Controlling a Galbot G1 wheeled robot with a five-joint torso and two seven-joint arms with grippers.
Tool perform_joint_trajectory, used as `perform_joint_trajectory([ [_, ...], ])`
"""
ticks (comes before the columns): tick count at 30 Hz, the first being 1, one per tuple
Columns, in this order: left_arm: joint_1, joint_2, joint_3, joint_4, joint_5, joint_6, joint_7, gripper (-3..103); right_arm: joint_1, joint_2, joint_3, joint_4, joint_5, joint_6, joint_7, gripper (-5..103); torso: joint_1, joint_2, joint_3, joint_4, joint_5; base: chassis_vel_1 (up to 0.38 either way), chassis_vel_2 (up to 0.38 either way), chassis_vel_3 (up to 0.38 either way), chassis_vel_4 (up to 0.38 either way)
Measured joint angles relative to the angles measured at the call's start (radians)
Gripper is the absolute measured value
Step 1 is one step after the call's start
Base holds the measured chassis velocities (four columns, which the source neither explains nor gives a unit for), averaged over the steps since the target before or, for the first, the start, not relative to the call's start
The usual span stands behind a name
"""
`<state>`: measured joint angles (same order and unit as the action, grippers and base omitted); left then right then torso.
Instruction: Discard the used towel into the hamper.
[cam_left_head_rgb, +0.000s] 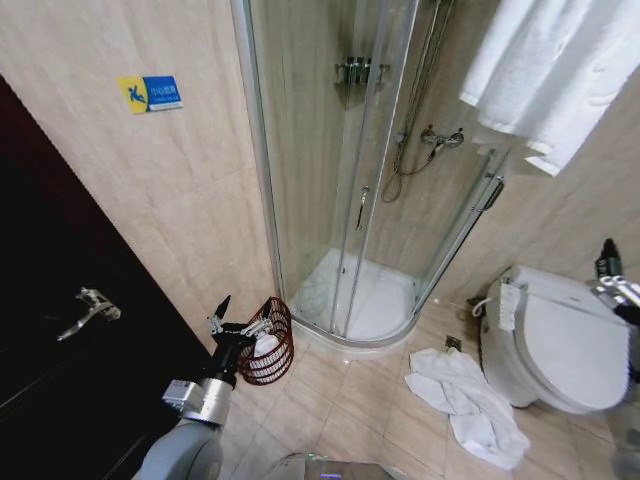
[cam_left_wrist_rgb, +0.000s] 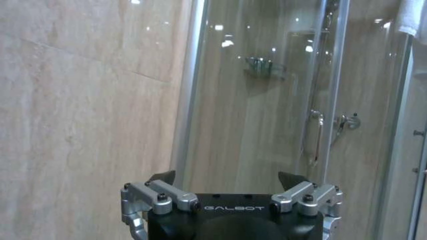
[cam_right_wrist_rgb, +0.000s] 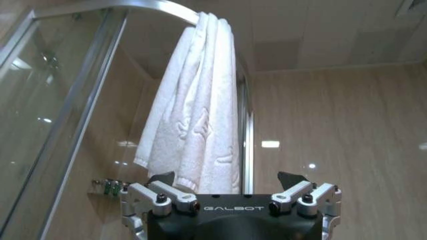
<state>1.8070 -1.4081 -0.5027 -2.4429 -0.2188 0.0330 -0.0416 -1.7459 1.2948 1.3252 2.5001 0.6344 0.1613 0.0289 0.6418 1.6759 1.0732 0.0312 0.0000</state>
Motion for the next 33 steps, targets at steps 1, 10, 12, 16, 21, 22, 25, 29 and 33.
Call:
perform_joint_trajectory([
  [1,0.000,0.000,0.000,0.000,0.000,0.000,0.000,100,0.001,-0.002,-0.001,0.000,0.000,0.000,0.000,100,0.000,0.000,0.000,0.0000,0.0000,-0.100,-0.100,0.131,0.121],
  [10,0.000,0.000,0.000,0.000,0.000,0.000,0.000,100,0.042,-0.018,-0.071,0.000,-0.034,-0.012,-0.001,100,0.000,0.000,0.000,0.0001,-0.0004,-0.166,-0.161,0.174,0.171],
  [12,0.000,0.000,0.000,0.000,0.000,0.000,0.000,100,0.046,-0.015,-0.086,0.000,-0.046,-0.013,0.000,100,0.000,0.000,0.000,0.0002,0.0000,-0.234,-0.239,0.221,0.229],
  [16,0.000,0.000,0.000,0.000,0.000,0.000,0.000,100,0.046,-0.012,-0.098,0.000,-0.059,-0.012,-0.001,100,0.000,0.000,0.000,0.0000,0.0002,-0.285,-0.264,0.242,0.264],
  [21,0.000,0.000,0.000,0.000,0.000,0.000,0.000,100,0.053,-0.015,-0.088,0.000,-0.064,-0.005,-0.004,100,0.000,0.000,0.000,0.0001,0.0005,-0.284,-0.295,0.299,0.294],
  [22,0.000,0.000,0.000,0.000,0.000,0.000,0.000,100,0.054,-0.016,-0.089,0.000,-0.064,-0.001,-0.005,100,0.000,0.000,0.000,0.0001,0.0004,-0.299,-0.281,0.311,0.308],
  [25,0.000,0.000,0.000,0.000,0.000,0.000,0.000,100,0.061,-0.018,-0.096,0.000,-0.072,0.013,-0.007,100,0.000,0.000,0.000,-0.0001,0.0002,-0.280,-0.282,0.300,0.276],
  [29,0.000,0.000,0.000,0.000,0.000,0.000,0.001,100,0.072,-0.020,-0.114,0.000,-0.088,0.032,-0.011,100,0.000,0.000,0.000,-0.0002,0.0009,-0.217,-0.202,0.217,0.105],
  [33,0.000,0.000,0.000,0.000,0.000,0.000,0.000,100,0.086,-0.020,-0.138,0.000,-0.101,0.039,-0.011,100,0.000,0.000,0.000,0.0007,0.0000,-0.019,-0.090,0.083,0.036],
])
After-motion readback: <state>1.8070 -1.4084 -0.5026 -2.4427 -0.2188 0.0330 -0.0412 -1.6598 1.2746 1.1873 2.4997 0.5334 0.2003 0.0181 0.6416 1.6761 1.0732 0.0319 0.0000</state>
